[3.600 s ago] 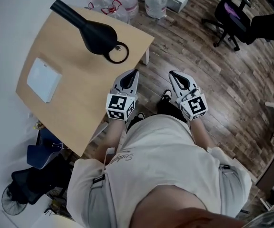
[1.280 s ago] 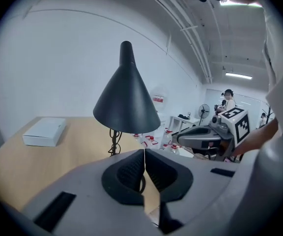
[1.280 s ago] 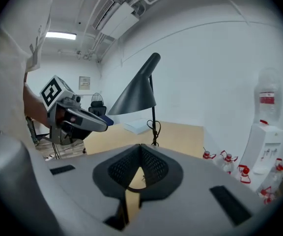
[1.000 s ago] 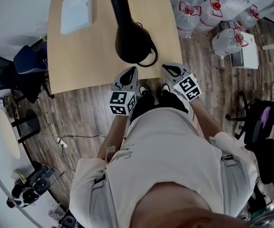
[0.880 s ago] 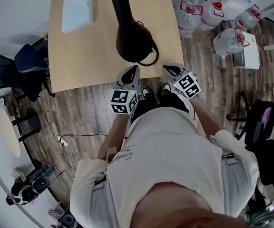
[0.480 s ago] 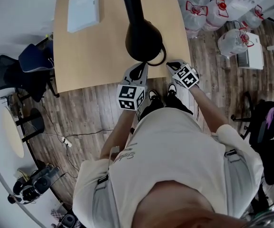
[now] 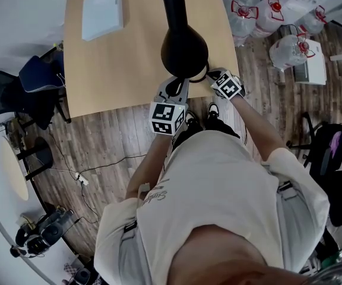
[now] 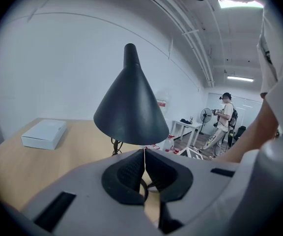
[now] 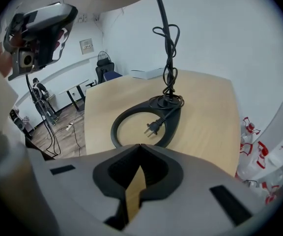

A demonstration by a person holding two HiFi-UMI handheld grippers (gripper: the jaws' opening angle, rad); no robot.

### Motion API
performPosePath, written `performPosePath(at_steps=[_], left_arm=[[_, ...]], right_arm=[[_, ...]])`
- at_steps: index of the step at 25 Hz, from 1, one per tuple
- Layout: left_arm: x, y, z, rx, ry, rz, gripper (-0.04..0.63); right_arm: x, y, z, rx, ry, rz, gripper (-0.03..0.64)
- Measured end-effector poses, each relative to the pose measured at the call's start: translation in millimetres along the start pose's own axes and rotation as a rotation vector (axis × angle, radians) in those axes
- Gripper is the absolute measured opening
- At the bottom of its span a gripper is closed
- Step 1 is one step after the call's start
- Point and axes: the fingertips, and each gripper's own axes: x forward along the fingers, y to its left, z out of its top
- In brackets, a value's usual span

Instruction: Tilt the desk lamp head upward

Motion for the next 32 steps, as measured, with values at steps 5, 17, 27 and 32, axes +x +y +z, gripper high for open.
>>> performPosePath(at_steps=[5,17,27,32], left_arm=[[-1.3,0.3,5.5,0.003,-0.017,-0.008,0.017],[-0.8,1.1,10.1,-0.020,-0.023,-0.034,0.015],[-14.2,-10.0,19.4,-0.006,-0.087,-0.028,0.015],[-34.1,-21.2,27.6,-0.010,-0.093,-0.036,0.015]], right_arm=[[7.6,-3.5,-3.6,0.003,0.039,0.017,-0.005],[9.9,-5.4,-3.4,0.050,0.089,0.041,-0.005],[8.2,-8.9,-2.5,0.082,0.119,0.031,-0.005],[7.3,-8.4,-3.0,0.114,0.091,0.017,-0.005]])
